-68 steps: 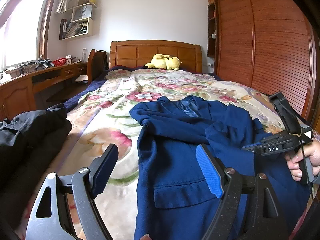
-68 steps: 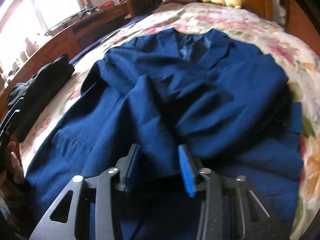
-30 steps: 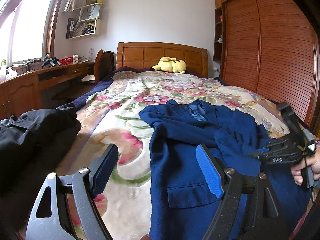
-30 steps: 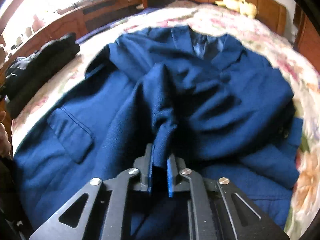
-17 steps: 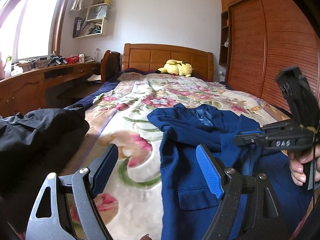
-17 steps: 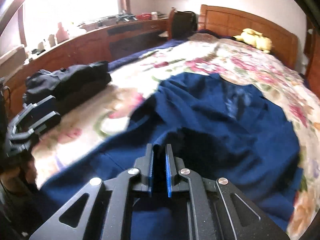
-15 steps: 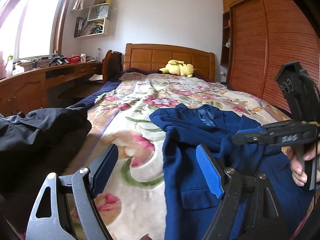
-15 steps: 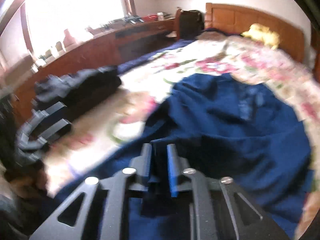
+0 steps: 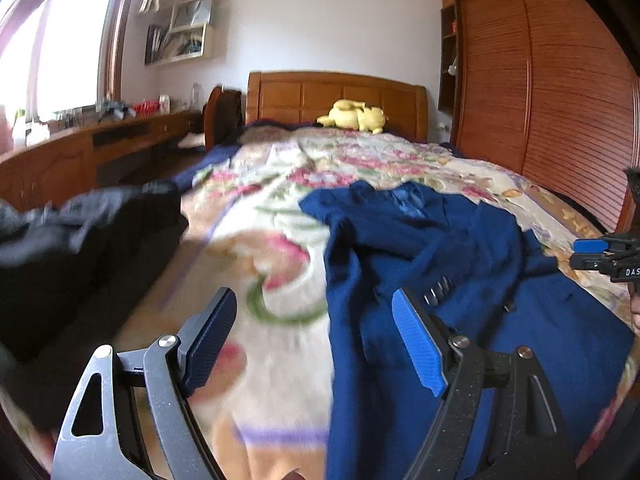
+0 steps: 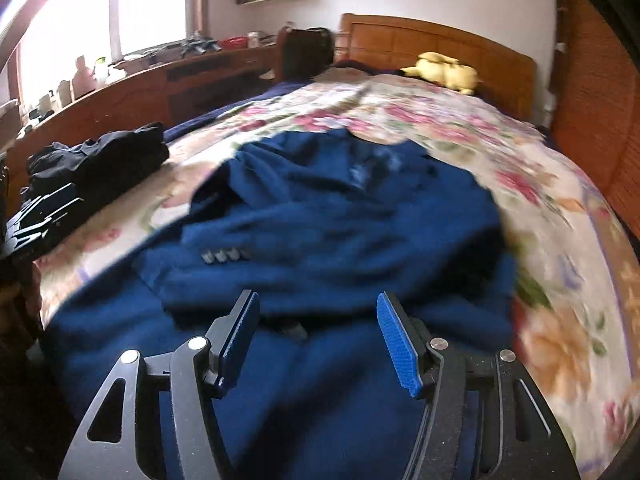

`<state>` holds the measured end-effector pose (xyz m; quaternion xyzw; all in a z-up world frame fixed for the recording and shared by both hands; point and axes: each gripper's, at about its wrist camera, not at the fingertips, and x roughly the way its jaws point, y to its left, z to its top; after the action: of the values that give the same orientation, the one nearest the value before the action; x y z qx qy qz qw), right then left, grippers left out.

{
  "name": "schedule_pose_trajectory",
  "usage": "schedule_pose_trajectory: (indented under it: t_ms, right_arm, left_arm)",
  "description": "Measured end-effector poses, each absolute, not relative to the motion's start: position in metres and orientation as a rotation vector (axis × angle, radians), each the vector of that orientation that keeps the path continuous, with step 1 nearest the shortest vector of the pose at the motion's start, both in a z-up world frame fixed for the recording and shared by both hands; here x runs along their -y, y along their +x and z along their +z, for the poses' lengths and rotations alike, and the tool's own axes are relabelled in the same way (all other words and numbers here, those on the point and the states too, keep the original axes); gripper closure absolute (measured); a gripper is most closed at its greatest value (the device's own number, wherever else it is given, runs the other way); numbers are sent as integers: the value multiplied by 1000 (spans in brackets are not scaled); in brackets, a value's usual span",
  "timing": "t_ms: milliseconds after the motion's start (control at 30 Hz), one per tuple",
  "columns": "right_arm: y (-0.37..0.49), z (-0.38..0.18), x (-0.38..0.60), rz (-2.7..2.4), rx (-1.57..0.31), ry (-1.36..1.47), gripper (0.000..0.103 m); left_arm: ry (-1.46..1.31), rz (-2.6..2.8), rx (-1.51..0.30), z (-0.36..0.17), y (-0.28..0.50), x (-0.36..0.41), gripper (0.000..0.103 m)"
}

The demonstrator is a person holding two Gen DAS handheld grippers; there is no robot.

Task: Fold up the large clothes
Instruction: 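Move both tools down to the jacket hem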

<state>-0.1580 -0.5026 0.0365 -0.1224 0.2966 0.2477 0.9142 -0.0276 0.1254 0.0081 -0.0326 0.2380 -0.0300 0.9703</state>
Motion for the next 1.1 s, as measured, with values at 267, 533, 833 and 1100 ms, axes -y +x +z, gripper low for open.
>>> schedule_pose_trajectory:
  t_ms: [267, 533, 833, 1100]
  right_arm:
    - [-204, 2, 579, 401, -627, -247, 40]
    - [-235, -13, 607, 368, -640, -231, 40]
    - [-252, -22, 628, 300, -681, -195, 40]
    - [-252, -30, 644, 279, -702, -160, 40]
  left_arm:
    - [-22, -30, -555, -10, -69, -108, 22]
    - [24, -8, -620, -27, -94, -96, 22]
    - [56, -11, -688, -47, -102, -90, 22]
    - [40, -34, -708, -54, -101, -93, 22]
